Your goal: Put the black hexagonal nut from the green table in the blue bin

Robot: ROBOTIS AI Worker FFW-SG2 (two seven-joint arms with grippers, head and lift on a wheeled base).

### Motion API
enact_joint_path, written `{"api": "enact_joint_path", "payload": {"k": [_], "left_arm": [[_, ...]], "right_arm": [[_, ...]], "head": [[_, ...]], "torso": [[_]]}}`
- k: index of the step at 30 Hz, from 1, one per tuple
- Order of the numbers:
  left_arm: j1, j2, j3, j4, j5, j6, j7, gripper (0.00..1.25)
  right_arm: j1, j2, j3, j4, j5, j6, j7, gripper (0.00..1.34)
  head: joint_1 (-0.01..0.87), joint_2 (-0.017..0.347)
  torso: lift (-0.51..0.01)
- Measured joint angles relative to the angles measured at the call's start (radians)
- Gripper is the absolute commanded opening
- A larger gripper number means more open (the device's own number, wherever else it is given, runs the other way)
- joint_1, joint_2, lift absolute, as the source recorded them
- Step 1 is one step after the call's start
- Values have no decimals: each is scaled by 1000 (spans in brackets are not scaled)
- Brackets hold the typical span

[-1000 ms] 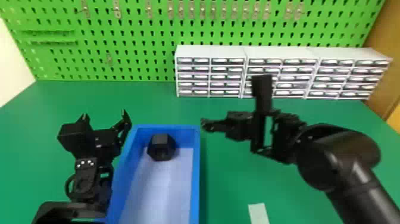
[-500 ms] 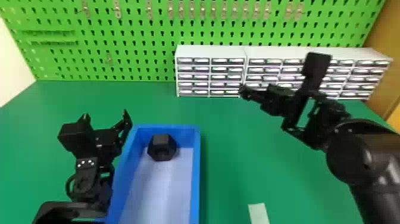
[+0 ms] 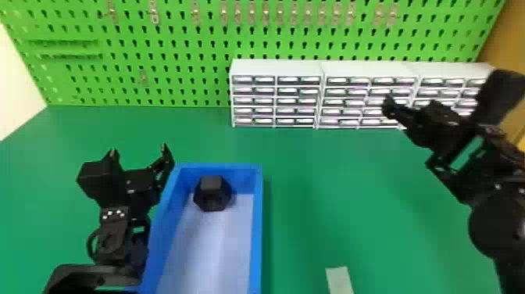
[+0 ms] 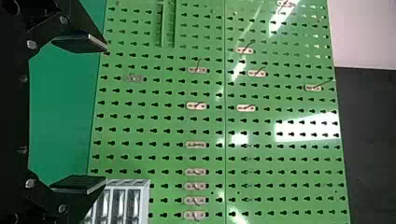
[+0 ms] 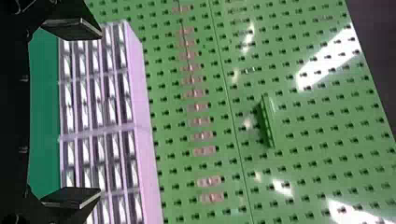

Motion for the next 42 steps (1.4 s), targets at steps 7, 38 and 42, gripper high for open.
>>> {"api": "enact_joint_path", "payload": {"k": [7,38,42], "left_arm": [[1,0,-1,0,0,0,0,985],[15,-1,-11,0,3,2,0,983],[17,-1,-16,0,5,1,0,977]], "right_arm": [[60,20,-56,-2,35,-97,-65,1215],[311,27,7,-1,146,-290,-172,1207],[320,27,28,-1,152,-294,-172,1207]], "head": [[657,57],[657,57],[657,57]], "torso": [[-95],[-95],[-95]]}}
